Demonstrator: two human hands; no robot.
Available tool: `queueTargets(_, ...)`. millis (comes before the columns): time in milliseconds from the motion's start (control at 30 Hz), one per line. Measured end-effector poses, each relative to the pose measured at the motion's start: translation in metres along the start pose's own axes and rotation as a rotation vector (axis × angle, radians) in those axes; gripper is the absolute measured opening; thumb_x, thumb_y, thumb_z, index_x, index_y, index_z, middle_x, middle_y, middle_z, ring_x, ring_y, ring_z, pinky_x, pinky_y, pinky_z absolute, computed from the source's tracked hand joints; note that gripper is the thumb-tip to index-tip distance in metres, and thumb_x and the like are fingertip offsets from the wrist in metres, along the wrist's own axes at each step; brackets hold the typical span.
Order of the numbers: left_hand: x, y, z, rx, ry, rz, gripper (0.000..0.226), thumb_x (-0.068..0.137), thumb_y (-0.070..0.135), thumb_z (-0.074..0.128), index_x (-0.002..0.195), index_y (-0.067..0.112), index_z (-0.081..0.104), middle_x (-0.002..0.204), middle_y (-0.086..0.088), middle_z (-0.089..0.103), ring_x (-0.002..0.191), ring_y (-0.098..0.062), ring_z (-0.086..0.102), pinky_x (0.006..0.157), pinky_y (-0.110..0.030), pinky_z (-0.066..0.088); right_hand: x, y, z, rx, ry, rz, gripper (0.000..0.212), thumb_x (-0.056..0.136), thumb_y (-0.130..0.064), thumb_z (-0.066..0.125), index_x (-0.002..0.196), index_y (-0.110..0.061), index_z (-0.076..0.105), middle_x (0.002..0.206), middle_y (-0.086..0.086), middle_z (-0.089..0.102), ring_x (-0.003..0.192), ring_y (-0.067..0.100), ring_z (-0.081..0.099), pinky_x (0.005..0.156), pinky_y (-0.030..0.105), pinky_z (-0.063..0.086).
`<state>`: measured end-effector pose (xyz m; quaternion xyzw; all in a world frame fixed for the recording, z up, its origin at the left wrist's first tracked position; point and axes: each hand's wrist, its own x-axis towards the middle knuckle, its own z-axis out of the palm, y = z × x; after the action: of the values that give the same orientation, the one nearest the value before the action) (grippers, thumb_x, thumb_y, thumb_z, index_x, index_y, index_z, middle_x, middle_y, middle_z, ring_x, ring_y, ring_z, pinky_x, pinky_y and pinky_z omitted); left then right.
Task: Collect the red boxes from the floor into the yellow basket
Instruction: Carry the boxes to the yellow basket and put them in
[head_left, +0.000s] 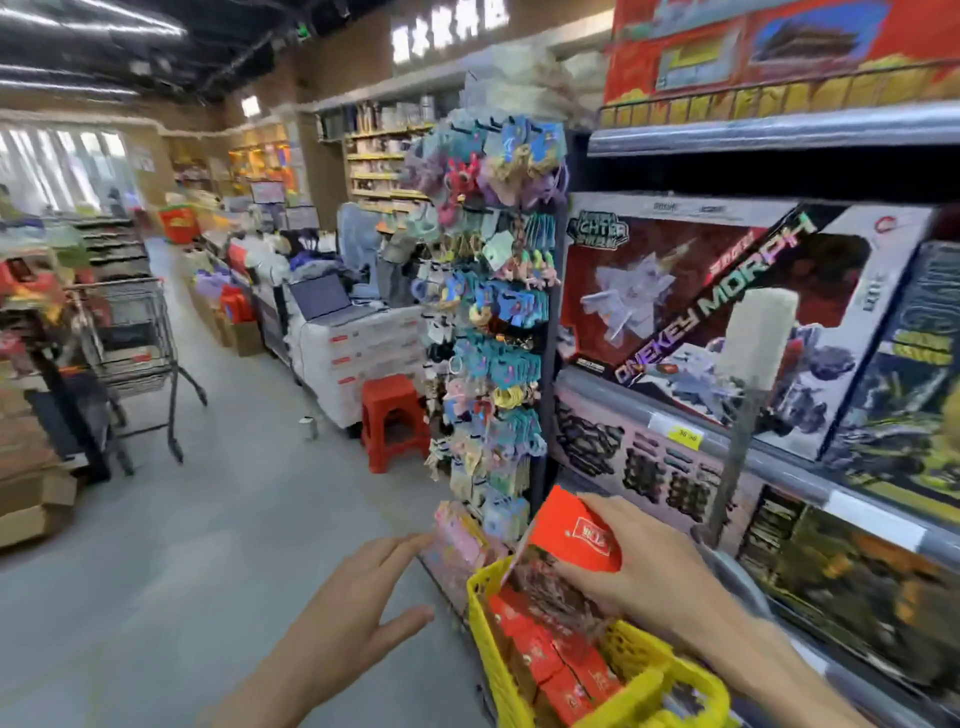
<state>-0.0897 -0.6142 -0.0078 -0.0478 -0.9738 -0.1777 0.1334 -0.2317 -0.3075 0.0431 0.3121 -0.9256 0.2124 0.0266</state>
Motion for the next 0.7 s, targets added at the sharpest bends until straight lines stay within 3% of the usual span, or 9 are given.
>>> queueTargets(300,0.185,-0.071,0.081,-0.176,-0.175,0.308,0.073,0.091,0.077,0.037,0.151,0.036,0.029,0.15,0.02,0.032,0.138,0.0,0.028,0.113,-0.031,0.03,0.073,0.056,0.043,-0.081,0.027,0.327,0.097,0.069,-0.091,0.042,0.149,-0.041,0.023,0.143,-0.02,0.04,0.129,0.005,0.044,0.096,0.024,0.041)
queueTargets(400,0.22,-0.085,0.106,-0.241,-0.261,0.367,0.064,0.091,0.076,0.041,0.146,0.05,0.024,0.143,0.019,0.04,0.132,0.005,0.031,0.107,-0.027,0.035,0.091,0.078,0.064,-0.093,0.034,0.426,0.101,0.066,-0.095,0.036,0.149,-0.039,0.021,0.143,-0.018,0.039,0.132,0.007,0.041,0.098,0.026,0.039)
queueTargets(500,0.254,-0.104,0.127,-0.222,-0.33,0.407,0.061,0.09,0.077,0.041,0.143,0.058,0.018,0.138,0.021,0.044,0.125,0.002,0.038,0.1,-0.024,0.036,0.109,0.097,0.091,-0.096,0.014,0.54,0.099,0.071,-0.089,0.044,0.151,-0.036,0.019,0.152,-0.011,0.034,0.138,0.011,0.036,0.105,0.029,0.036)
queueTargets(633,0.303,-0.133,0.168,-0.211,-0.434,0.466,0.077,0.08,0.09,0.025,0.146,0.05,0.021,0.143,0.033,0.022,0.13,0.013,0.016,0.107,-0.02,0.024,0.122,0.125,0.129,-0.086,-0.028,0.647,0.1,0.069,-0.092,0.041,0.149,-0.035,0.024,0.15,-0.013,0.038,0.131,0.01,0.044,0.099,0.028,0.041)
queueTargets(700,0.325,-0.146,0.196,-0.196,-0.554,0.508,0.079,0.08,0.091,0.024,0.147,0.05,0.018,0.151,0.033,0.015,0.137,0.012,0.01,0.115,-0.03,0.025,0.127,0.139,0.147,-0.079,-0.042,0.702,0.103,0.068,-0.095,0.034,0.151,-0.037,0.021,0.152,-0.015,0.035,0.132,0.01,0.043,0.1,0.029,0.041)
